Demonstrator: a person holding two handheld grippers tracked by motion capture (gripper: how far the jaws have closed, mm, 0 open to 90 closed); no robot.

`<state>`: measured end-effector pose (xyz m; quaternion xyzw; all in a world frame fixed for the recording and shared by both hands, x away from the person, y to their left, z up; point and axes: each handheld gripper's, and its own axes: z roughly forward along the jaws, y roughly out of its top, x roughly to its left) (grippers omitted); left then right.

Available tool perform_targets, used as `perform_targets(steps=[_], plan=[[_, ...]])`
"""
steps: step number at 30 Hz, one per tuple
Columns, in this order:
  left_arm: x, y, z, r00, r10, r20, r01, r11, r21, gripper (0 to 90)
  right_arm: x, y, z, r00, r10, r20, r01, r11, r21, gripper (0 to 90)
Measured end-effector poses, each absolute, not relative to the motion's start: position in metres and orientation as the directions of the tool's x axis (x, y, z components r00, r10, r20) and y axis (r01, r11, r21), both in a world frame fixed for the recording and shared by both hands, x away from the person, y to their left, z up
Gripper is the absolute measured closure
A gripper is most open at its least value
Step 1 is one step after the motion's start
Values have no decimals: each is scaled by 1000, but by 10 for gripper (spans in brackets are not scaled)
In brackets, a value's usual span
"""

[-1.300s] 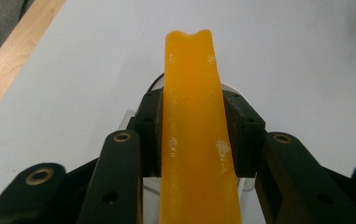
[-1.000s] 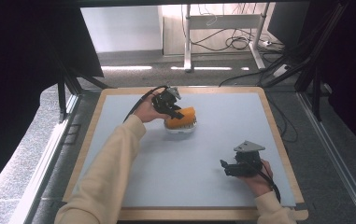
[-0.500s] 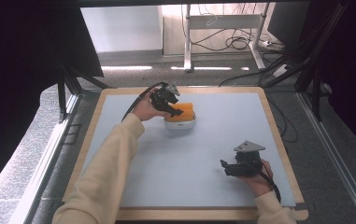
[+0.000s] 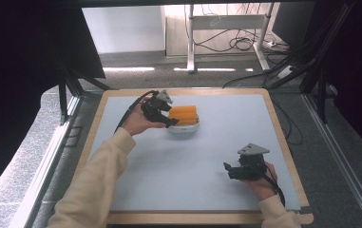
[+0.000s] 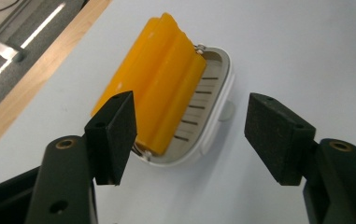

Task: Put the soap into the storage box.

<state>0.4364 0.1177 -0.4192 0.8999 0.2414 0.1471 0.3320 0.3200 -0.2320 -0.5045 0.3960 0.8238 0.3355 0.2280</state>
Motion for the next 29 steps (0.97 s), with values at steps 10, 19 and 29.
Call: perform_targets(steps=[10,19,29], plan=[[362,153,-436,809,581,87,369,-618,694,329,318,-230,-503,-587,801,-112,493,464,736,130],[320,187,-455,754,656,49,438,-556,707,282,318,-229,-503,-585,803,-118,492,466,735,129],[311,203,-460,730,684,19,465,-516,719,244,319,-229,-504,-587,802,-107,485,455,747,129]])
